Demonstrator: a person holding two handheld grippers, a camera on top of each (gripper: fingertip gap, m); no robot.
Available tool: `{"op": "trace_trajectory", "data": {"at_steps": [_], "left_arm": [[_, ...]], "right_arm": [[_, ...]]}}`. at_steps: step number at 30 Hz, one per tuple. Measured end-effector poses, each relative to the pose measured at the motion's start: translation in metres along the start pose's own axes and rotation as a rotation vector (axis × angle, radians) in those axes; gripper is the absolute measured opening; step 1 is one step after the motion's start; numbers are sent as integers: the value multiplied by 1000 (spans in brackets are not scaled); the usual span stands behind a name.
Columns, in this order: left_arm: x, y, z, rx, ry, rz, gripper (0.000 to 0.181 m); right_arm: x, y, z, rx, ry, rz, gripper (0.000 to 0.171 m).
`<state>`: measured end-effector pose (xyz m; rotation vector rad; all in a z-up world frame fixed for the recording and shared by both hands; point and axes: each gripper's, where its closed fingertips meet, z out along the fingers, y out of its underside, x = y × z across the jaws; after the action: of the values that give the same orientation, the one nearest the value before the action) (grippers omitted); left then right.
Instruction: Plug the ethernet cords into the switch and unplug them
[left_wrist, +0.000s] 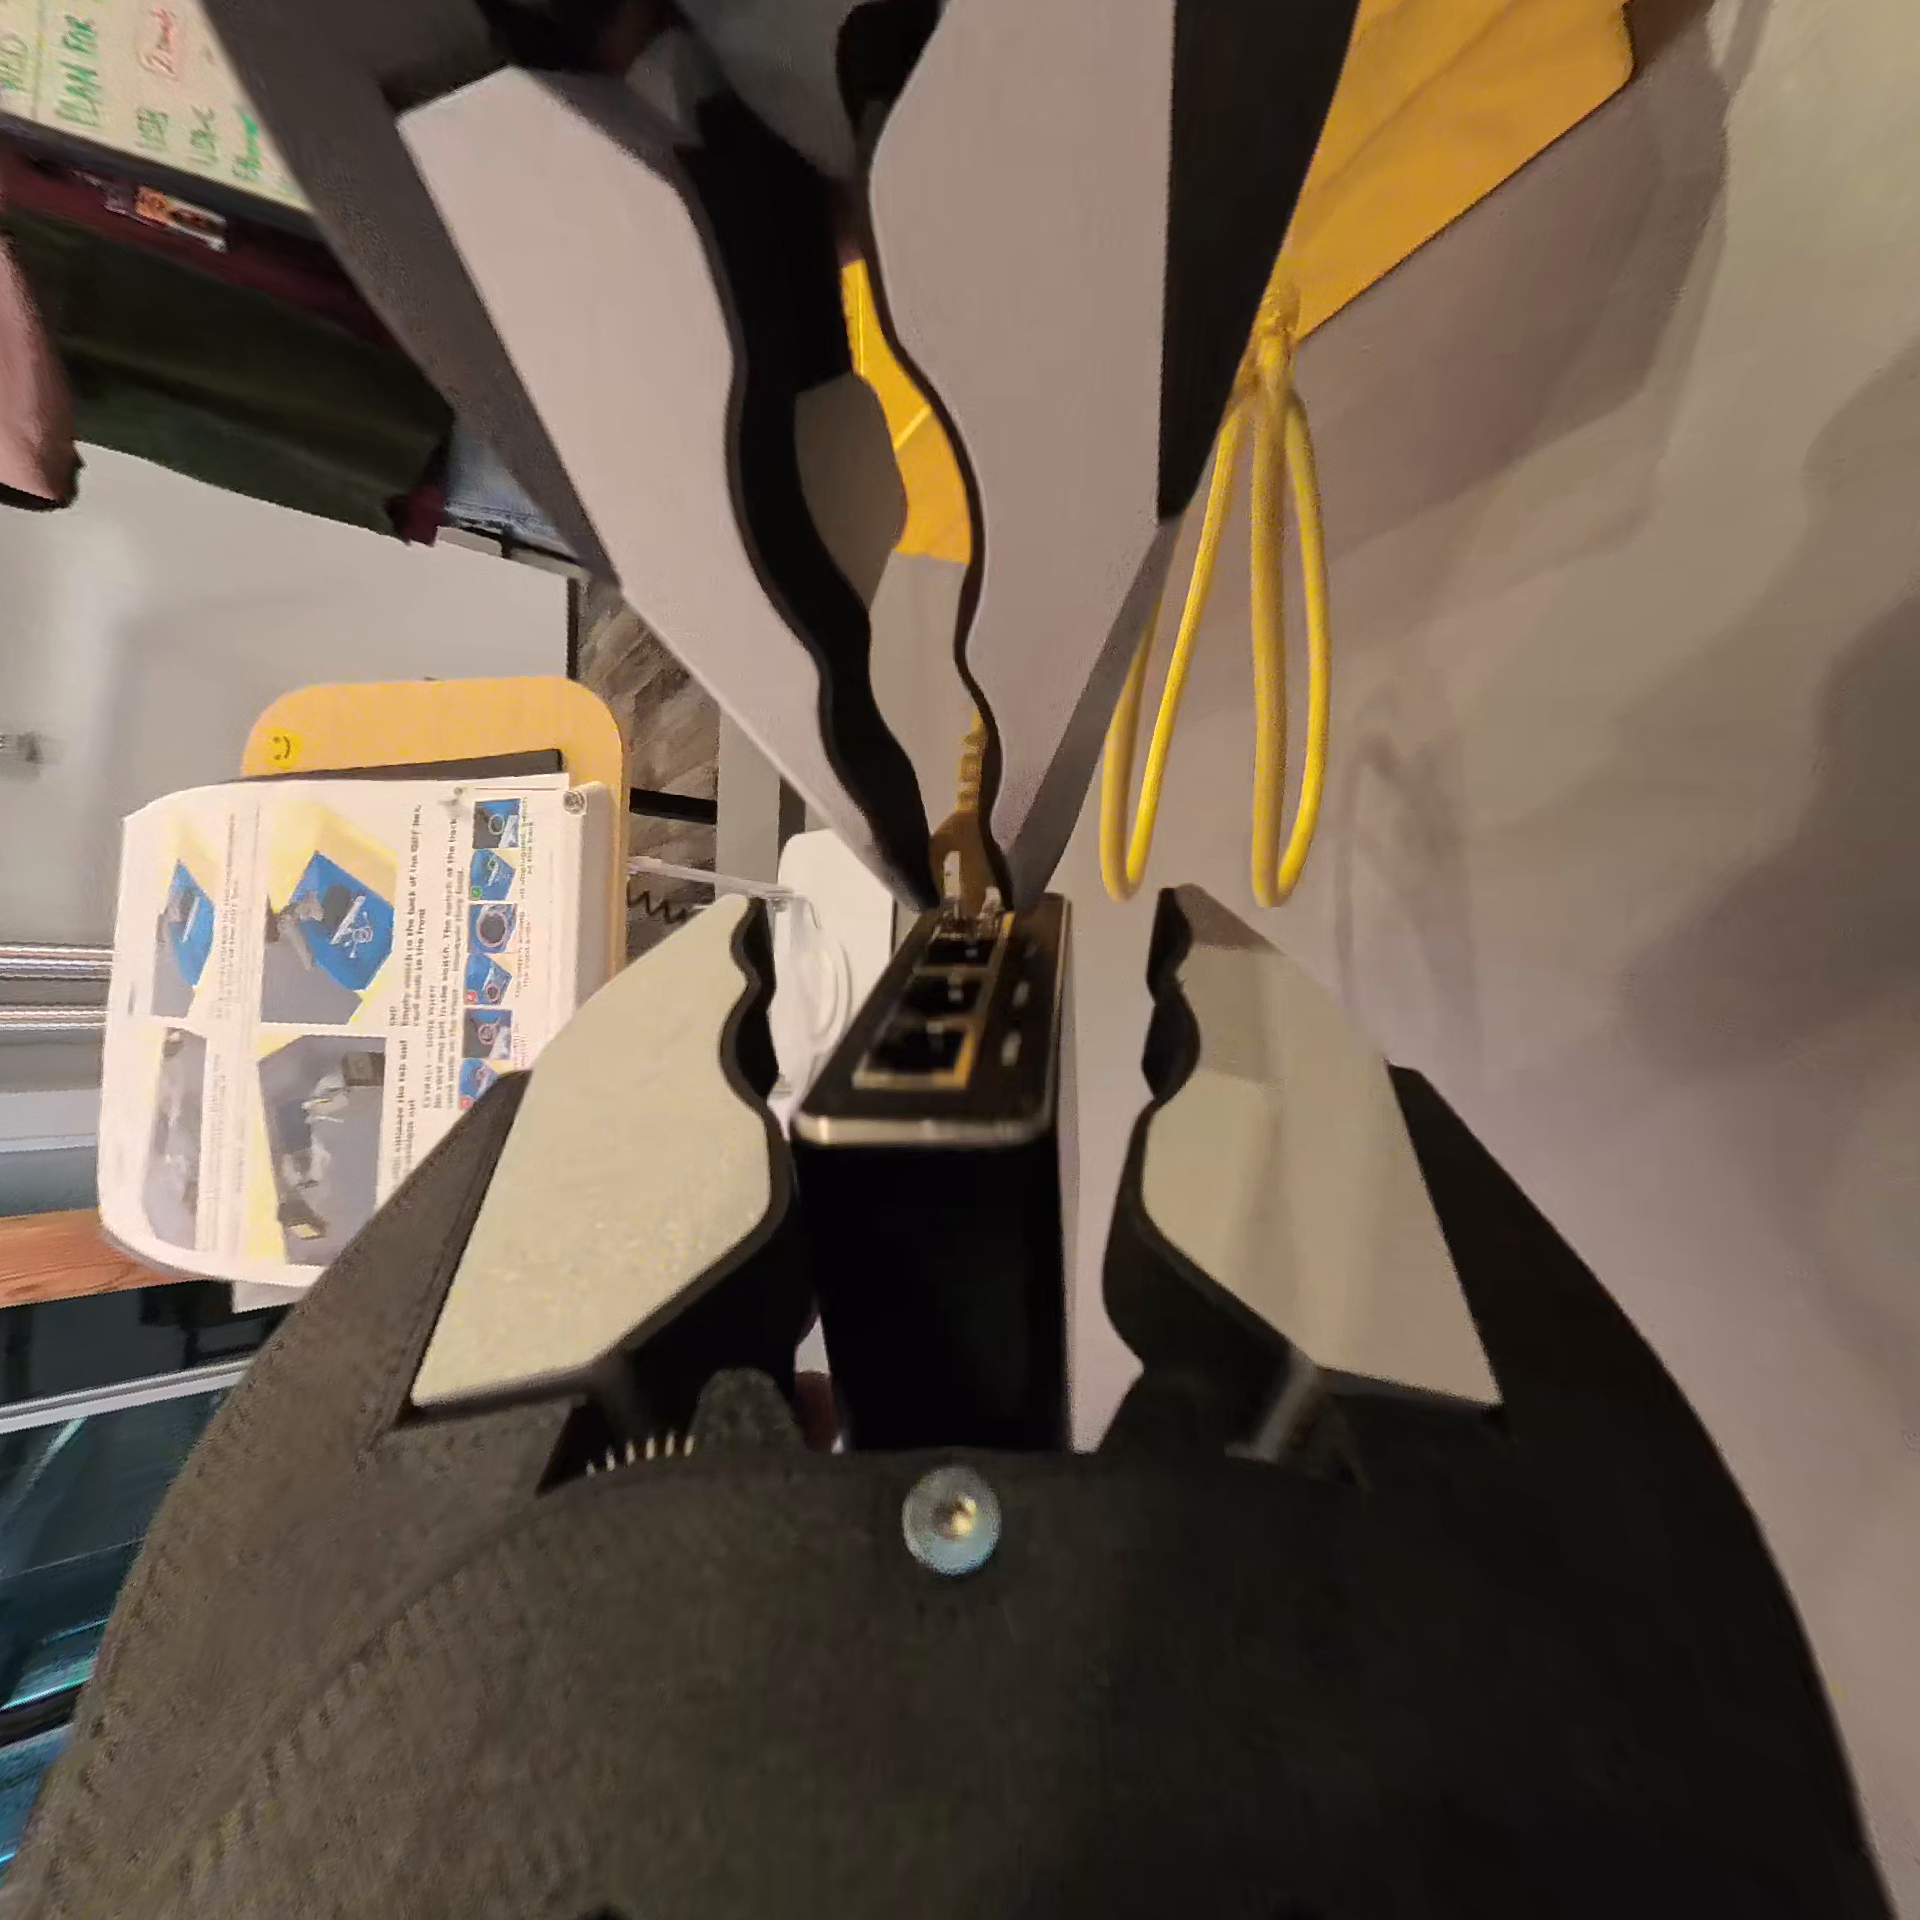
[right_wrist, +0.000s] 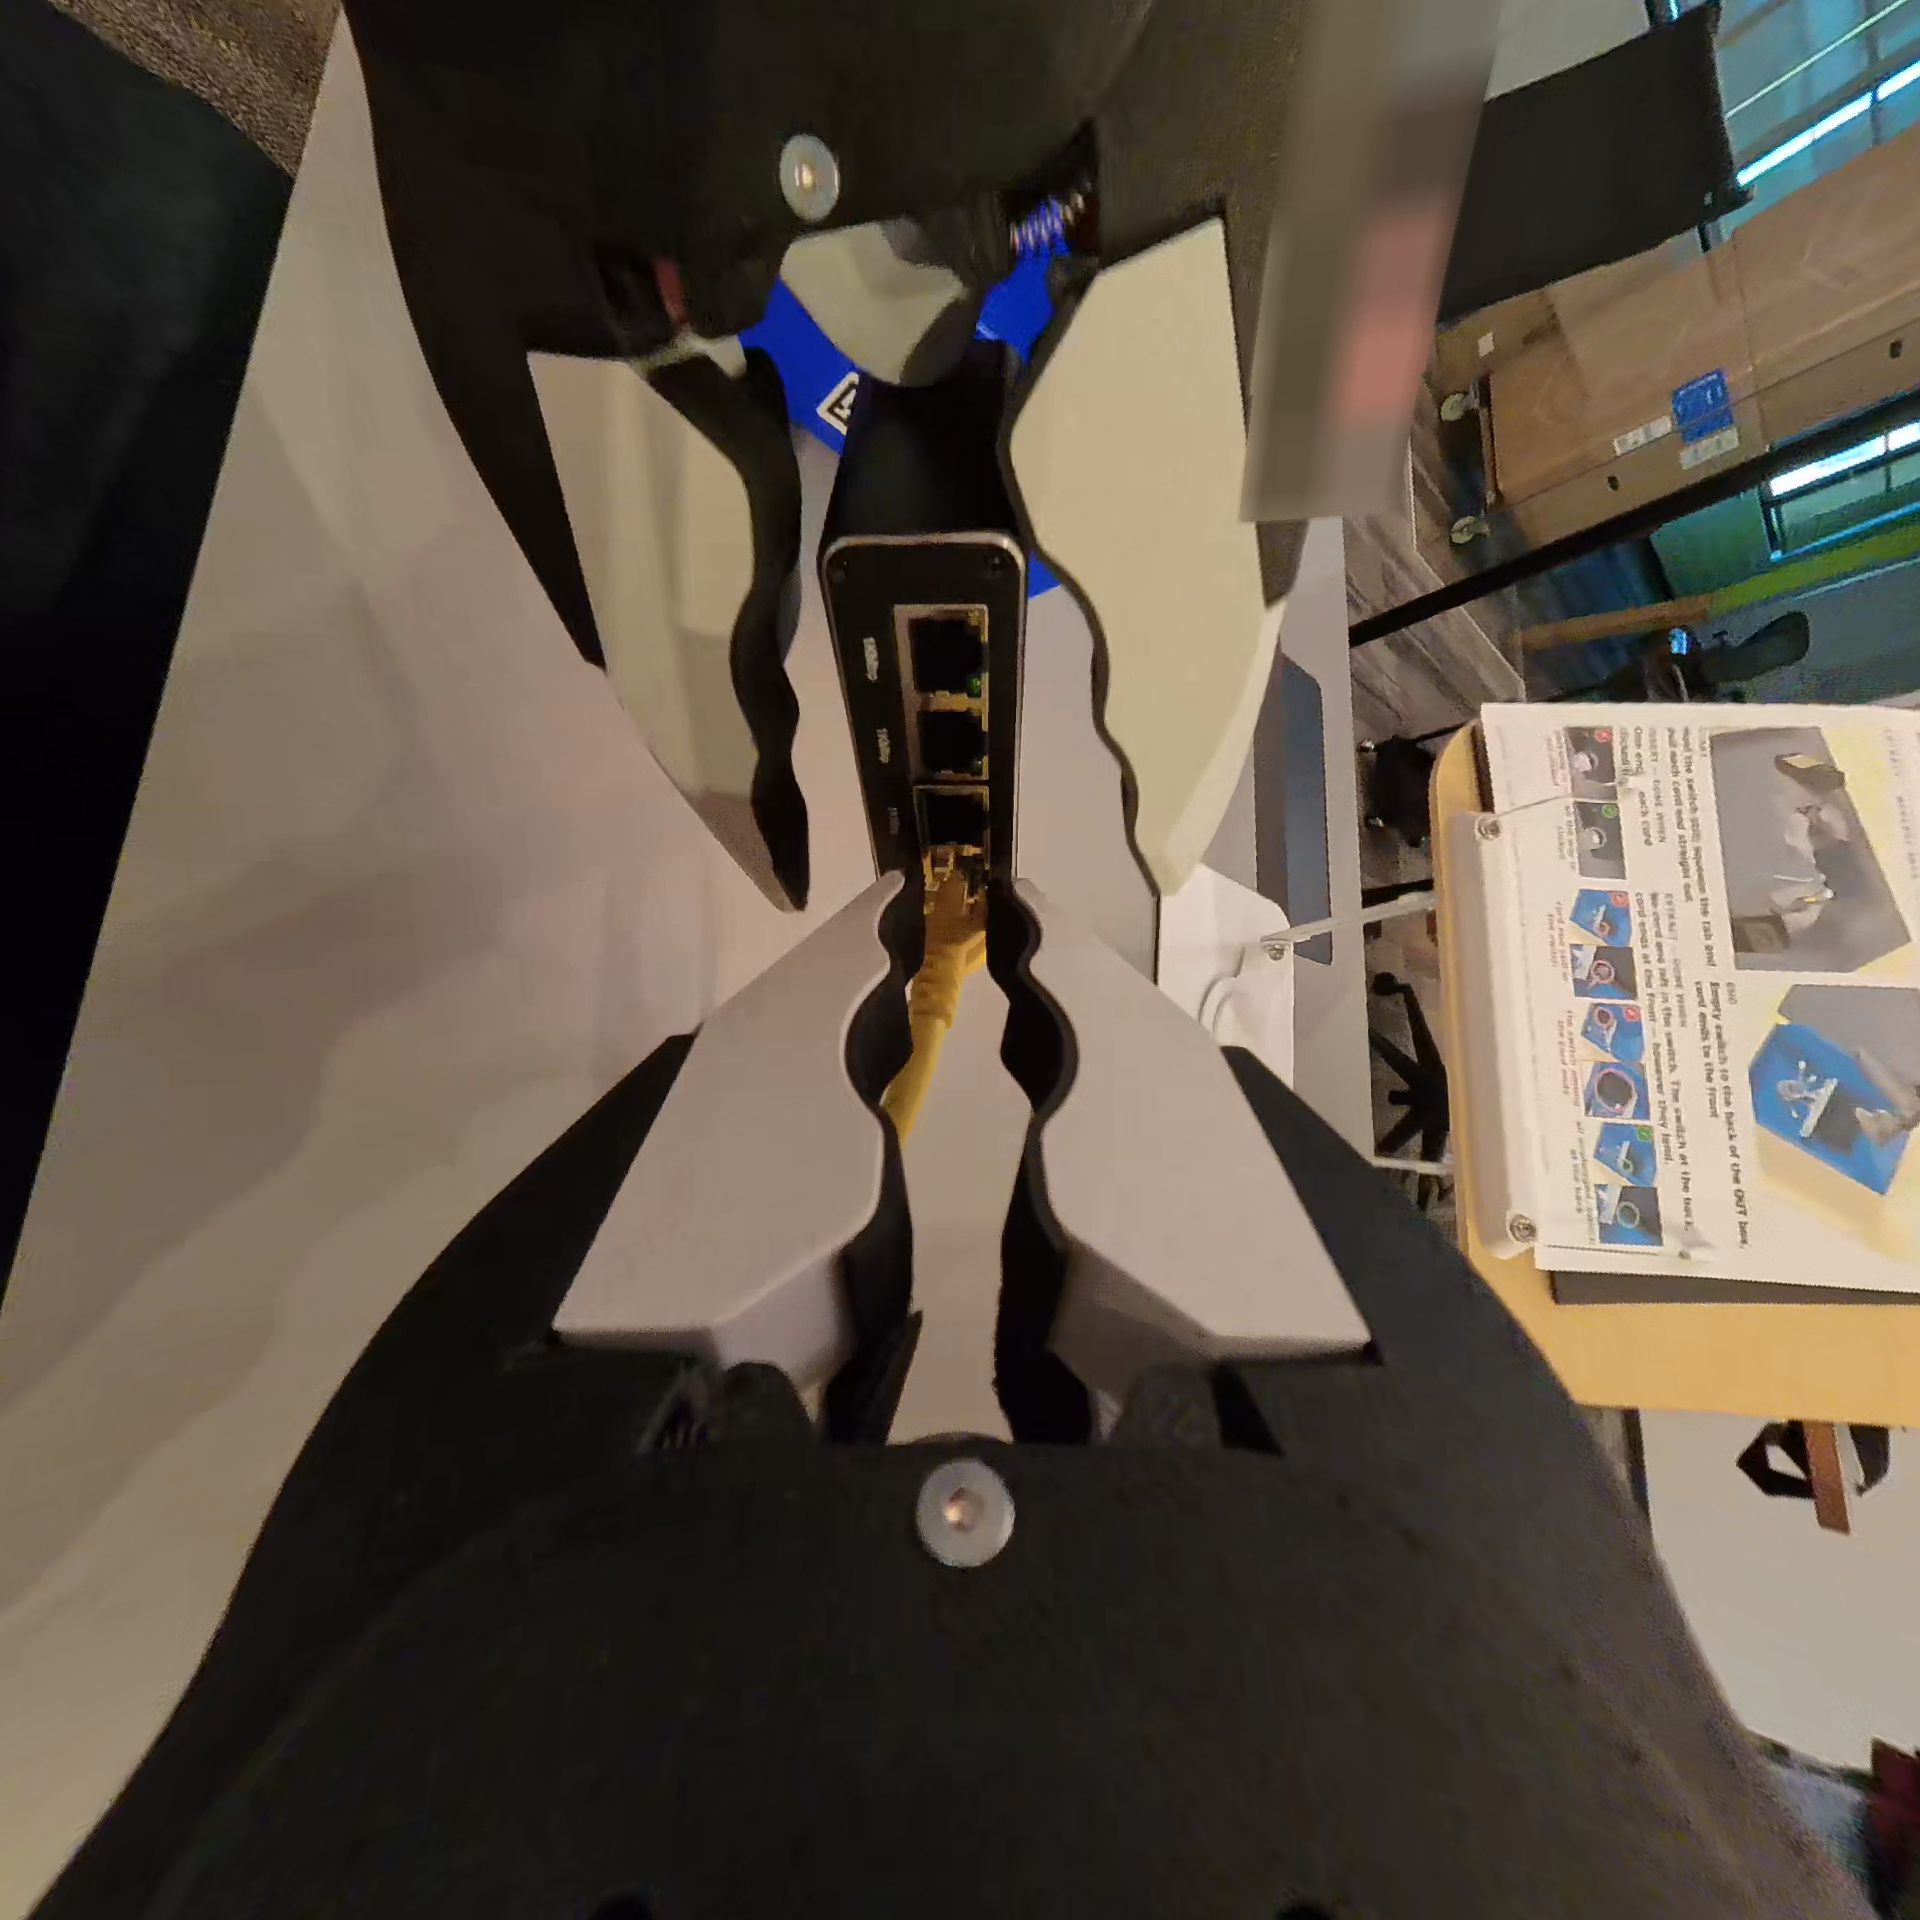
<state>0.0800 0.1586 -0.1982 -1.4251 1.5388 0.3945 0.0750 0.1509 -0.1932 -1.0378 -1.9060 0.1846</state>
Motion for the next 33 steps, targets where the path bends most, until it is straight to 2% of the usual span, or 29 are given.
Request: {"op": "trace_trajectory", "data": {"at_steps": [2,5,10,14,18,33], "left_arm": [[-2,4,0,-32,-21,28,62],[-7,10,1,-70,-40,21,60],[-11,3,-1,-40,-77,34,59],[-13,6,1,-73,-87,52,58],[-12,7,2,-93,-87,72,58],[-18,2,-2,-104,-106,79,58]], "right_arm": [[-2,-3,0,17,-8,10,9],[-1,-3,-1,8,8,-1,9],[2,-5,-4,22,28,-10,9],[3,-2,1,-20,77,-94,10],[2,-7,4,-7,100,-121,19],[6,-5,1,-22,80,-99,10]]}}
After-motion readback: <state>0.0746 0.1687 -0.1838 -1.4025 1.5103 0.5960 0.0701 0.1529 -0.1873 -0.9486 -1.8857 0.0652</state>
